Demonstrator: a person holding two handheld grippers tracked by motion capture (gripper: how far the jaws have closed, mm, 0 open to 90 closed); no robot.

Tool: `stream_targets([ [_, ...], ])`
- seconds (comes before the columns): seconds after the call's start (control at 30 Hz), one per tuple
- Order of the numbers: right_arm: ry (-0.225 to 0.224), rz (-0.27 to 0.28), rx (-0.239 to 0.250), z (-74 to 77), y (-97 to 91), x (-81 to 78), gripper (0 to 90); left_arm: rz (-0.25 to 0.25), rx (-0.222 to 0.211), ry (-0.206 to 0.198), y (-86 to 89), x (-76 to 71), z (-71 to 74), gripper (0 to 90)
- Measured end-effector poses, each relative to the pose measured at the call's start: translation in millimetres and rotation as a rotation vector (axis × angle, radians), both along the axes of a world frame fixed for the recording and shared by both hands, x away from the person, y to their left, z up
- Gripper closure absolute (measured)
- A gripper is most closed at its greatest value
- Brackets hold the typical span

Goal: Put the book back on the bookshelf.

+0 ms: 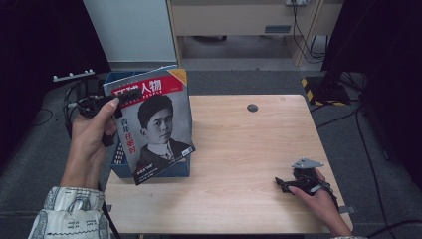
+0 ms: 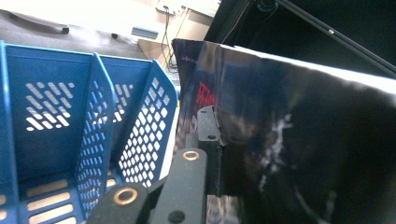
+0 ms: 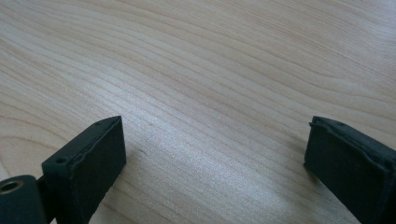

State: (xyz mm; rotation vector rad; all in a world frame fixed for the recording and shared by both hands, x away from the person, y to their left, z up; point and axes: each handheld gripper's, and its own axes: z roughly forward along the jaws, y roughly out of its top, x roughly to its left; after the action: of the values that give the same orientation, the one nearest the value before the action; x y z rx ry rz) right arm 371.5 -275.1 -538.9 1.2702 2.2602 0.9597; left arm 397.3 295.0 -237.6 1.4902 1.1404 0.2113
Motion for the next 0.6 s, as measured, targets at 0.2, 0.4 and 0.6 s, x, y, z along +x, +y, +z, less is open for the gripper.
stream_targets([
  [0.2,-0.001,0.000,-0.001,-0.1,0.0,0.1,5.7,0.022,0.006,0.000,10.3,-2.5,-0.5,86.2],
  [0.4,0.001,0.000,0.000,0.0,0.0,0.0,5.7,0.040,0.000,-0.003,18.4,-4.6,-0.6,86.1],
  [0.6,0.001,0.000,0.000,0.0,0.0,-0.1,5.7,0.063,0.002,-0.013,26.4,-7.6,-0.4,86.2],
])
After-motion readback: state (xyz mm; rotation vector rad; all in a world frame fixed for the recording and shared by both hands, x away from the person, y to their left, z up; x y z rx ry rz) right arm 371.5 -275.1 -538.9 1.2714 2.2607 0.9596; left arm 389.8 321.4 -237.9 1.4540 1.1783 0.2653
